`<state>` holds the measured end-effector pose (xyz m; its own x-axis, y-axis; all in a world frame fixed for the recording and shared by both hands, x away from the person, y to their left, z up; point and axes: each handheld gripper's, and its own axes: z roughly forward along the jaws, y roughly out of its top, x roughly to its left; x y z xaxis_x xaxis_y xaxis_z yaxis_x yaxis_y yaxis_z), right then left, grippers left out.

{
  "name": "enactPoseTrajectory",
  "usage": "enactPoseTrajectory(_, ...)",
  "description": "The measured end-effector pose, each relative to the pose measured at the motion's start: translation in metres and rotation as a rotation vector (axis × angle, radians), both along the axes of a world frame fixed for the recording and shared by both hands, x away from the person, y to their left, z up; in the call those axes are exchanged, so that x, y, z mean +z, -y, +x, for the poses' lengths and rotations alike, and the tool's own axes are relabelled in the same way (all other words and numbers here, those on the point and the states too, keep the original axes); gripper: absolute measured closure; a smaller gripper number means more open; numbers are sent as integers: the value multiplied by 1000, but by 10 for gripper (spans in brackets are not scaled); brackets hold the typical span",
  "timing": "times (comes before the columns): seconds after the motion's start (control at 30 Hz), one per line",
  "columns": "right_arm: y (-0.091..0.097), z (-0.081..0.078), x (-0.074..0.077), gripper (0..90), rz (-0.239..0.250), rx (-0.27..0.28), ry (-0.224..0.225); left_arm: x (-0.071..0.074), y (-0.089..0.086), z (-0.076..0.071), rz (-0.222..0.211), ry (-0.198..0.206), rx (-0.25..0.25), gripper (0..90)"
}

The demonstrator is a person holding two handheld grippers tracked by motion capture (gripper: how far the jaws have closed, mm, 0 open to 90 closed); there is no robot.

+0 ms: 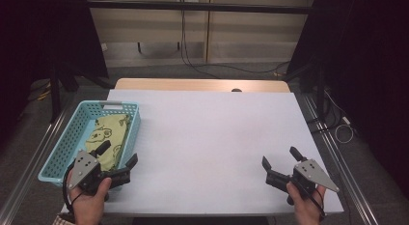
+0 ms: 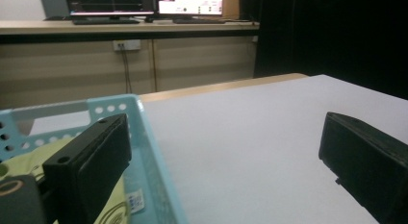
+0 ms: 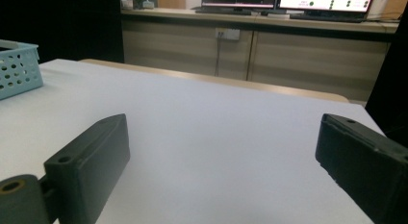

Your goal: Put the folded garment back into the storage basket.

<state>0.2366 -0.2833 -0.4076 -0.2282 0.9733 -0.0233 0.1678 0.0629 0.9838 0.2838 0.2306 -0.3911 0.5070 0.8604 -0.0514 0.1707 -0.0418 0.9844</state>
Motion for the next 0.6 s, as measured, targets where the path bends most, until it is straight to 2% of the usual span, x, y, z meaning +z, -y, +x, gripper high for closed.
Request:
enactPoseTrajectory(0.07, 2, -4, 0, 36, 18, 5, -4, -4, 0, -2, 1, -10, -5, 42)
enactPoseTrajectory(0.1, 2, -6, -1, 36, 13, -4, -5, -4, -1, -2, 21, -8, -14, 42)
enactPoseTrajectory(0.2, 3, -10, -5, 33, 11, 8, -18, -4, -1, -4, 20, 6, -22, 42)
enactPoseTrajectory(0.27, 2, -13, -7, 35, 11, 11, -18, -6, -3, -5, 48, -9, -22, 42)
enactPoseTrajectory(0.4, -1, -13, -7, 35, 8, 27, -9, -8, -2, -5, 38, -17, -25, 42)
enactPoseTrajectory(0.47, -2, -11, -8, 36, 6, 15, -11, -8, -2, -4, 41, -22, -20, 42)
enactPoseTrajectory(0.5, -2, -11, -8, 36, 11, 21, -11, -8, -2, -4, 24, -21, -15, 42)
enactPoseTrajectory(0.6, -2, -10, -8, 36, 12, 29, -8, -7, -3, -3, 19, -21, -5, 42)
